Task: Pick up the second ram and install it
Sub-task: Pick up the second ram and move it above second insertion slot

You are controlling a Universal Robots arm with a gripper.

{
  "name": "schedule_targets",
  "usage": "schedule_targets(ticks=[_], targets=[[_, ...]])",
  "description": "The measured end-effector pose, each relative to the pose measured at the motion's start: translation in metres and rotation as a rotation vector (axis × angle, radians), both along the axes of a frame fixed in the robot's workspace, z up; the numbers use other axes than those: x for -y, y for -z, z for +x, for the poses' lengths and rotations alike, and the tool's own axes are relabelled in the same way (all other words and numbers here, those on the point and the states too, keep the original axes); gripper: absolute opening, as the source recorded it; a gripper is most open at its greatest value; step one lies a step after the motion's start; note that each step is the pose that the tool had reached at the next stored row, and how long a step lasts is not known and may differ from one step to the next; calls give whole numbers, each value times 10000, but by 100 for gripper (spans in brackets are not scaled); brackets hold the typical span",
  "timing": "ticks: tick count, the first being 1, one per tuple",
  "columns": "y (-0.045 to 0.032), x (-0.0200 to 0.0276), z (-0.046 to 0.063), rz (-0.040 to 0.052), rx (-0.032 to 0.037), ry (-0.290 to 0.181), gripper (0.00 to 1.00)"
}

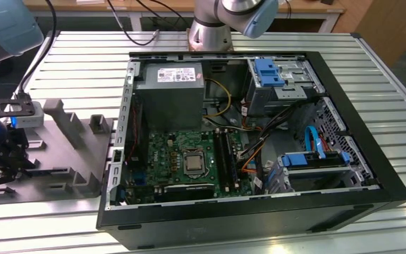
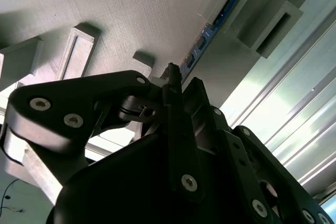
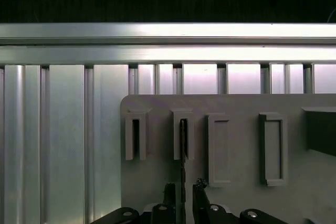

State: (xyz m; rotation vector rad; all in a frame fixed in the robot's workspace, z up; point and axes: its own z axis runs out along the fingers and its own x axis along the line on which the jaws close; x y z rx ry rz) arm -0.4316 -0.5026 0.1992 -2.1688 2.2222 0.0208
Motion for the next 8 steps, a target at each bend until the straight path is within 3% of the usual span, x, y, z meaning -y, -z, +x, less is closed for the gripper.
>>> schedule_targets(ticks=[5,6,8], targets=[[0,0,0,0,0,-1,26],[1,0,0,0,0,0,19],[1,0,0,-1,0,0,19]])
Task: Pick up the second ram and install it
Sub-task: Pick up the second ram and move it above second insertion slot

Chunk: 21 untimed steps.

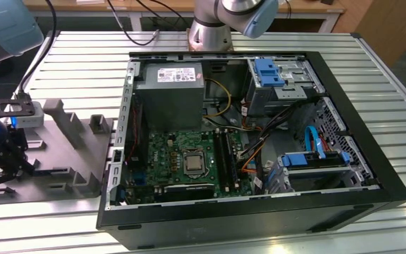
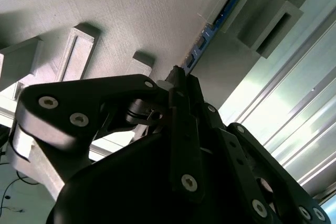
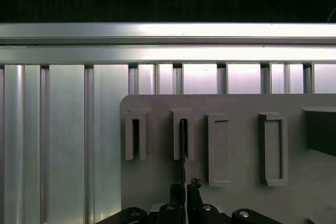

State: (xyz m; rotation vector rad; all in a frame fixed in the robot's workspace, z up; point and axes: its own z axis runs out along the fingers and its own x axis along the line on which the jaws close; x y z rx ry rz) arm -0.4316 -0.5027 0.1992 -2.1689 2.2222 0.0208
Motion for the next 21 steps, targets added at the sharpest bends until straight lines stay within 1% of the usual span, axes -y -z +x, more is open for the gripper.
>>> schedule_targets(ticks=[7,8,9,18,21], targets=[[1,0,0,0,0,0,19],[1,0,0,0,0,0,17],[1,0,0,0,0,0,11],[2,0,0,0,0,0,11],[-10,0,0,0,1,-6,11]])
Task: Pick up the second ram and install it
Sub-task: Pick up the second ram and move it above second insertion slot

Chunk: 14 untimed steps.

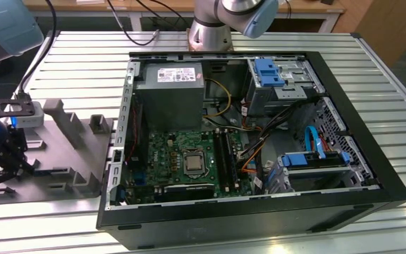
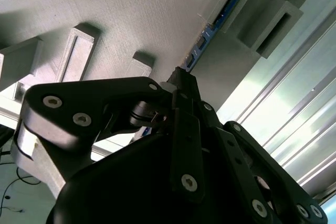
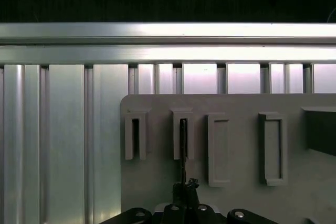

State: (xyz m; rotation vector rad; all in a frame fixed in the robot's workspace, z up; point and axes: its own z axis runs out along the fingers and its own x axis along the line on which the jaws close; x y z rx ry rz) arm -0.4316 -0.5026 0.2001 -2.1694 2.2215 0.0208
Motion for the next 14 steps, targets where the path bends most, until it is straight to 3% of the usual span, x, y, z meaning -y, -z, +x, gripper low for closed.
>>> schedule_targets(ticks=[8,14], targets=[[-26,0,0,-1,-1,-74,11],[-129,0,0,-1,-2,-74,11]])
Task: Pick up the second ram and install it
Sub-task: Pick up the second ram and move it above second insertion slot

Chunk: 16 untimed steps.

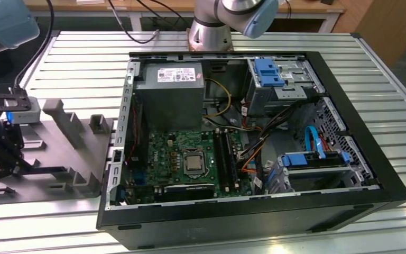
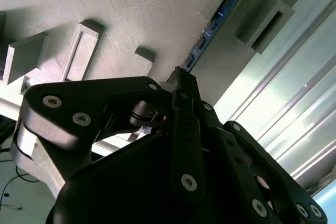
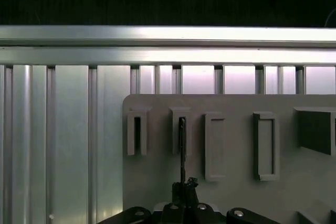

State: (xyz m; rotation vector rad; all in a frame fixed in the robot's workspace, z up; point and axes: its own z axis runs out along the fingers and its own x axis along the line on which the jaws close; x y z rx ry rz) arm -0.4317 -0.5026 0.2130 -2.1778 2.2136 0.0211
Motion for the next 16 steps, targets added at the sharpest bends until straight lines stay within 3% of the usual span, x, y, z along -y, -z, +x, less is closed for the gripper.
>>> schedule_targets(ticks=[16], targets=[[-487,-1,0,1,1,-1,11]])
